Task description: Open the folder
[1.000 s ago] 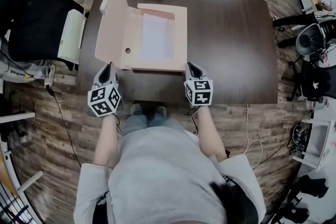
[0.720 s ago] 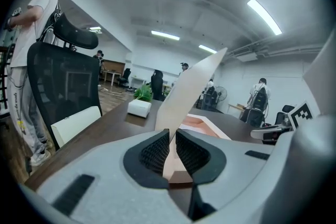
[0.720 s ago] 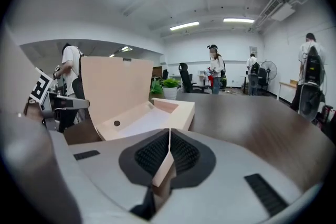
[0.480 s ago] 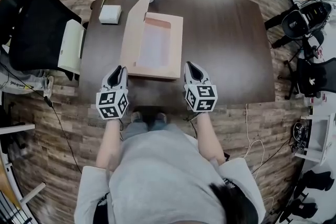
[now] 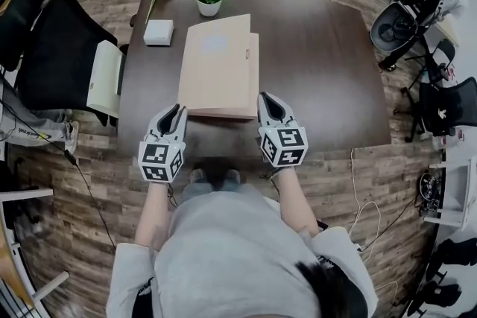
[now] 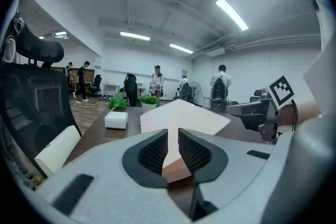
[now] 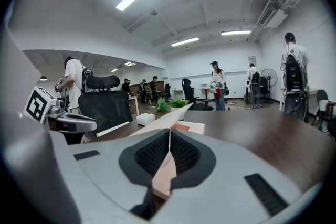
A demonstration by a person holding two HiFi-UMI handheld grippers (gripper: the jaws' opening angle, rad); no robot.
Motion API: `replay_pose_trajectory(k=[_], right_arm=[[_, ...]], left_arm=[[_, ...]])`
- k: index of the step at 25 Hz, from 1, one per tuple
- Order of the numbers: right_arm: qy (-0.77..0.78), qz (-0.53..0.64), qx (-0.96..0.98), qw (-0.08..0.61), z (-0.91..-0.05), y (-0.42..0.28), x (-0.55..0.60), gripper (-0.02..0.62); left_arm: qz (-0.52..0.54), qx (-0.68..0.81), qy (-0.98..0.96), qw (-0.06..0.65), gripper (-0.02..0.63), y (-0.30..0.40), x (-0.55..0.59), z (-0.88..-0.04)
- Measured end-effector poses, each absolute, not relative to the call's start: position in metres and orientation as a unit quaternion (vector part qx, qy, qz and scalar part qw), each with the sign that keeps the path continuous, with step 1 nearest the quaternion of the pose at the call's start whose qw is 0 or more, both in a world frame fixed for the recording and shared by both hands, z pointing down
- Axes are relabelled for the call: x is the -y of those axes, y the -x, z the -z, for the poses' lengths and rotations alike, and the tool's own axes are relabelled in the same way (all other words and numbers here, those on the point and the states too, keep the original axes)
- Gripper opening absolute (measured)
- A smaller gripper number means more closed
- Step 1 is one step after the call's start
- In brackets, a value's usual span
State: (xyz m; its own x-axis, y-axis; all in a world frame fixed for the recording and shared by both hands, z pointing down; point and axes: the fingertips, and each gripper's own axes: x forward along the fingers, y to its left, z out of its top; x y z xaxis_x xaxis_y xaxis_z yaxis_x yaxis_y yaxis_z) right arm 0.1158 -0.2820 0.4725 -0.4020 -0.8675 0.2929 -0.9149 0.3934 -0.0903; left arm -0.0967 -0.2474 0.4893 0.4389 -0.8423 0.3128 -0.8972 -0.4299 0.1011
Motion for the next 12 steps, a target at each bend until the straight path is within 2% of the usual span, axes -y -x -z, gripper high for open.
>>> replay_pose_trajectory(k=[4, 12], right_arm=[[-0.534, -0.108, 0.833, 0.095, -0.463, -0.107, 0.278, 0.015], [-0.531, -0.079, 0.838, 0.100, -0.446, -0.096, 0.269, 0.015]], left_arm=[[-0.085, 0.539, -0.831, 0.104, 0.021, 0.110, 0.247, -0.464], [-0.064, 0.556, -0.826, 0.058, 0.015, 0.120, 0.246, -0.421]])
